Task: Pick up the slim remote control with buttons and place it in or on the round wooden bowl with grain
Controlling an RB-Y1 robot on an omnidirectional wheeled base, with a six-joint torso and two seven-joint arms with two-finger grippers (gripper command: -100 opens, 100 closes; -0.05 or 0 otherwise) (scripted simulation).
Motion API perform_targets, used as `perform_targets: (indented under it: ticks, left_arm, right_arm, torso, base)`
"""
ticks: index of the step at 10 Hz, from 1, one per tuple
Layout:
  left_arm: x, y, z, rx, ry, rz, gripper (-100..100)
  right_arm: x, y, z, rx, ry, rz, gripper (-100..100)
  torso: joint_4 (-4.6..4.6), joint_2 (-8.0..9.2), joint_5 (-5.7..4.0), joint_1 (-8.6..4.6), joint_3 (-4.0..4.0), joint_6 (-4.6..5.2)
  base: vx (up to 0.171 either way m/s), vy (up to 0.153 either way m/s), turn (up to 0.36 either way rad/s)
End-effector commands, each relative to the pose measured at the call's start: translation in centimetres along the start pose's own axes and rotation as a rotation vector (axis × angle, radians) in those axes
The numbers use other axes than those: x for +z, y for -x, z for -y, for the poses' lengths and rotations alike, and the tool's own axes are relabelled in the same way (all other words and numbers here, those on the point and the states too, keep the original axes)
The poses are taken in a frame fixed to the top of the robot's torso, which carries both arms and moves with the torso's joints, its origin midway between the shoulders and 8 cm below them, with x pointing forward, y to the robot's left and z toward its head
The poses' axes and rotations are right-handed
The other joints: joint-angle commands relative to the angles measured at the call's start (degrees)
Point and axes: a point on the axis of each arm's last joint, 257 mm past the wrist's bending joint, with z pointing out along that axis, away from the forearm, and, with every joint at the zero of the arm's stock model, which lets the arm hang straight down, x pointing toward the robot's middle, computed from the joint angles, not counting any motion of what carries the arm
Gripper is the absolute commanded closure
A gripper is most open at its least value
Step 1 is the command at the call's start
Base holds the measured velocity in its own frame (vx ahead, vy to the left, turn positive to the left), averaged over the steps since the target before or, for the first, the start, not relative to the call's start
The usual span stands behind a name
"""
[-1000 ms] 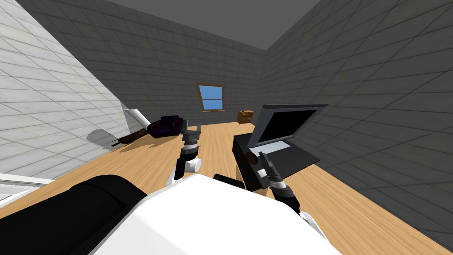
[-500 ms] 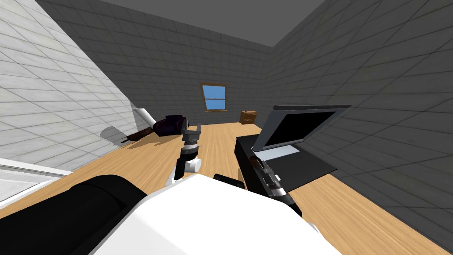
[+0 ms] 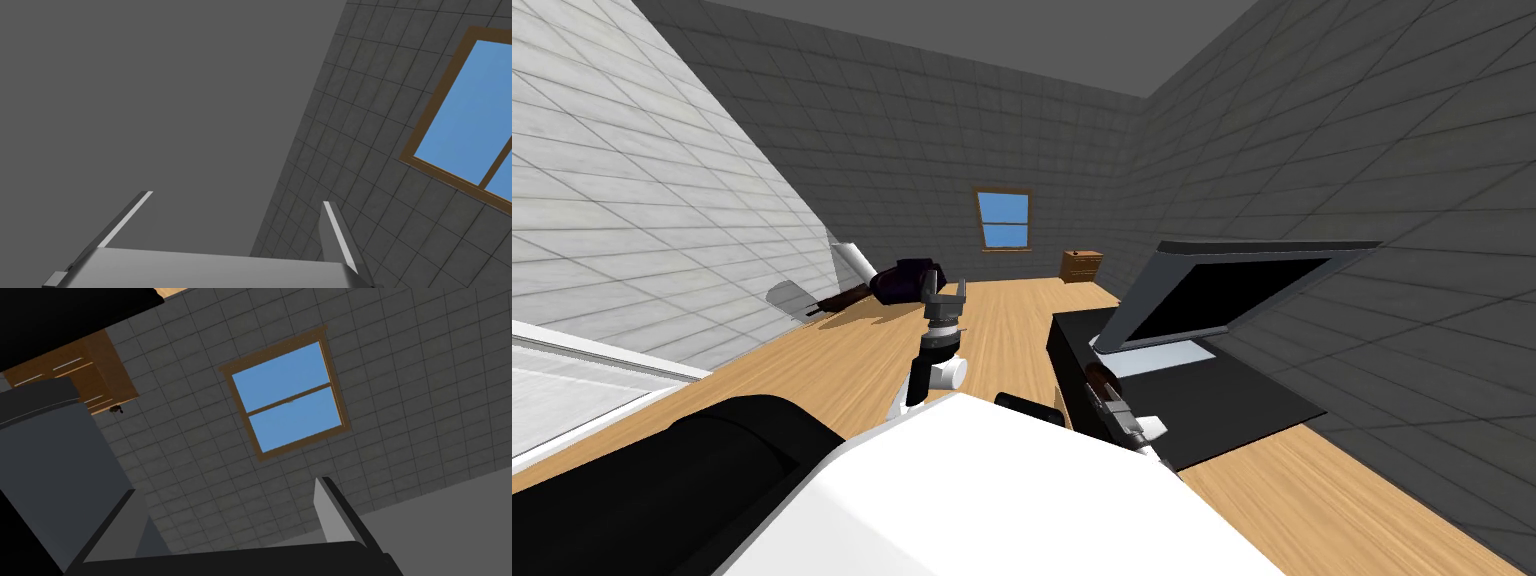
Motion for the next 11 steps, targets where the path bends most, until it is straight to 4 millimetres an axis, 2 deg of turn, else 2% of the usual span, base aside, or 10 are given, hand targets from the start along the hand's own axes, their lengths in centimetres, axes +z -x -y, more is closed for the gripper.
perform_targets:
  ticks: [1,2,4,6,7,8,9,10,11]
  left_arm:
    - [0.0,0.0,0.0,0.0,0.0,0.0,0]
    - [0.0,0.0,0.0,0.0,0.0,0.0,0]
    - [0.0,0.0,0.0,0.0,0.0,0.0,0]
    - [0.0,0.0,0.0,0.0,0.0,0.0,0]
    - [0.0,0.0,0.0,0.0,0.0,0.0,0]
    - [0.0,0.0,0.0,0.0,0.0,0.0,0]
    - [0.0,0.0,0.0,0.0,0.0,0.0,0]
    - [0.0,0.0,0.0,0.0,0.0,0.0,0]
    - [0.0,0.0,0.0,0.0,0.0,0.0,0]
  right_arm:
    - [-1.3,-3.2,1.1,-0.077,-0.015,-0.098,-100]
    - [-1.3,-3.3,1.0,-0.085,-0.013,-0.102,-100]
    - [-4.1,-8.8,2.5,-0.207,-0.017,-0.262,-100]
    - [-4.5,-9.4,2.8,-0.225,-0.014,-0.282,-100]
    - [-6.2,-12.0,3.4,-0.295,-0.002,-0.365,-100]
    - [-6.4,-12.2,3.6,-0.295,-0.005,-0.373,-100]
    - [-8.3,-14.8,4.4,-0.358,0.009,-0.458,-100]
    - [-8.5,-15.0,4.4,-0.365,0.011,-0.463,-100]
    - [-10.7,-17.4,5.2,-0.425,0.028,-0.548,-100]
  torso:
    - [0.0,0.0,0.0,0.0,0.0,0.0]
    - [0.0,-0.03,-0.01,-0.01,-0.01,-0.01]
    - [0.0,-0.01,-0.02,-0.05,0.0,-0.01]
    - [-0.01,-0.07,-0.01,-0.03,-0.04,0.01]
    - [0.01,0.06,-0.01,-0.04,0.03,0.01]
    - [0.02,0.07,-0.02,-0.08,0.04,-0.01]
    - [0.02,0.08,-0.02,-0.09,0.05,0.01]
    - [0.01,0.02,-0.03,-0.13,0.02,-0.01]
    - [0.01,0.02,-0.03,-0.11,0.01,0.01]
  base:
    - [0.077,0.016,0.144]
    - [0.06,0.014,0.063]
    - [0.085,0.009,0.154]
    - [0.059,0.008,0.026]
    - [0.044,0.0,0.126]
    - [0.043,-0.008,0.078]
    - [0.063,-0.015,0.138]
    - [0.064,-0.013,0.065]
    - [0.076,-0.011,0.141]
